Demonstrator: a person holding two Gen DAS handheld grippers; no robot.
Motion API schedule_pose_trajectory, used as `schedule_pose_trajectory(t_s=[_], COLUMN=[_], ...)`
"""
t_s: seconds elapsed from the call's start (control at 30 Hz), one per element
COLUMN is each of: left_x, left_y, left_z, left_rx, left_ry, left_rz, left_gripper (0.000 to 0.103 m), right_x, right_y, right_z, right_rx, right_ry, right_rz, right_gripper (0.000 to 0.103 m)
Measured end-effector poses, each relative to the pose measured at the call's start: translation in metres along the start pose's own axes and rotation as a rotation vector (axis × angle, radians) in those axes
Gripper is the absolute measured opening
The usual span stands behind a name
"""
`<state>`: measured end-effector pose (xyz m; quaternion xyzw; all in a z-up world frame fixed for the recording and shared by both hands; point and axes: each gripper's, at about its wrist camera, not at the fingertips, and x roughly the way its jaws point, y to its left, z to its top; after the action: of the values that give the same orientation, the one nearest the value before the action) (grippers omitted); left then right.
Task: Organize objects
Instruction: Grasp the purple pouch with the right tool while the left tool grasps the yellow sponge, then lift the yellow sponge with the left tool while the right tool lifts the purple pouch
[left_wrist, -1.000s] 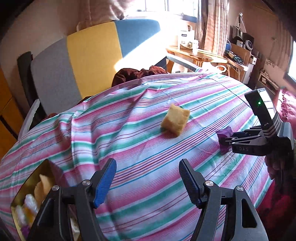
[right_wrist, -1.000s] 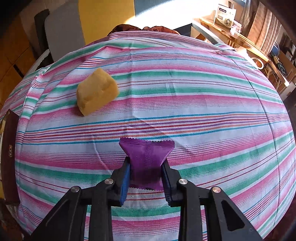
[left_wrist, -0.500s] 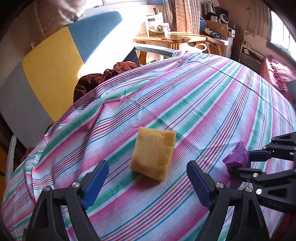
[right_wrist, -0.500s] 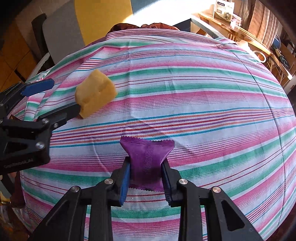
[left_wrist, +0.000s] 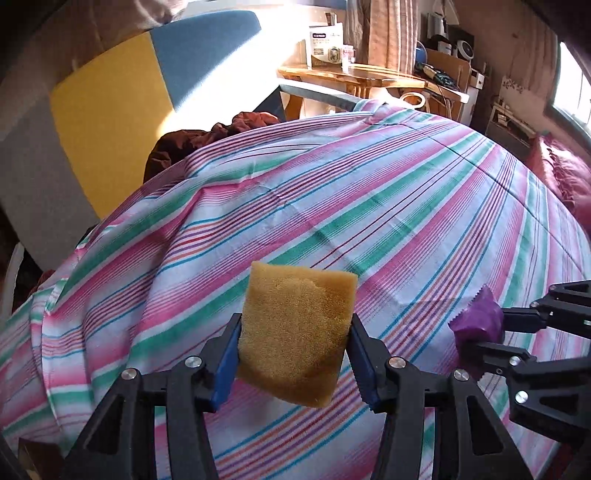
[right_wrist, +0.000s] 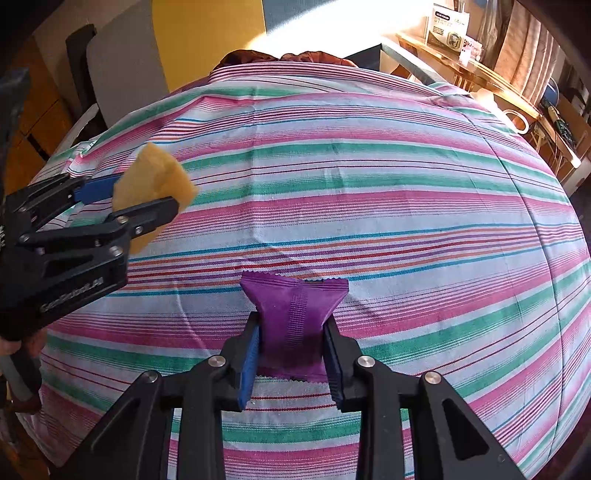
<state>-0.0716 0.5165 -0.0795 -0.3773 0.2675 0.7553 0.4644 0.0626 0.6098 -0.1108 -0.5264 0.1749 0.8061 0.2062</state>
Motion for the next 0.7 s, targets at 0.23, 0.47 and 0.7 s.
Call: schedule_pose_trajectory(t_s=[0.23, 0.47, 0.7], left_x=[-0.072, -0.105, -0.098], left_y=[-0.008, -0.022, -0.03], left_z=[-0.066, -0.136, -0.173], left_rx=[-0.09, -0.112, -0.14], left_ry=[-0.02, -0.01, 0.013], left_rz=[0.056, 0.082, 0.113], left_gripper=[0.054, 0.054, 0.054], right_x=[0.001, -0.008, -0.006], right_y=[0.004, 0.027, 0.061], right_z=[0.0, -0.005, -0.014], right_rx=[-0.017, -0.094, -0.202], right_ry=[-0.029, -0.087, -0.087], right_rz=[0.006, 0.044, 0.085], right_gripper=[0.031, 0.031, 0.031])
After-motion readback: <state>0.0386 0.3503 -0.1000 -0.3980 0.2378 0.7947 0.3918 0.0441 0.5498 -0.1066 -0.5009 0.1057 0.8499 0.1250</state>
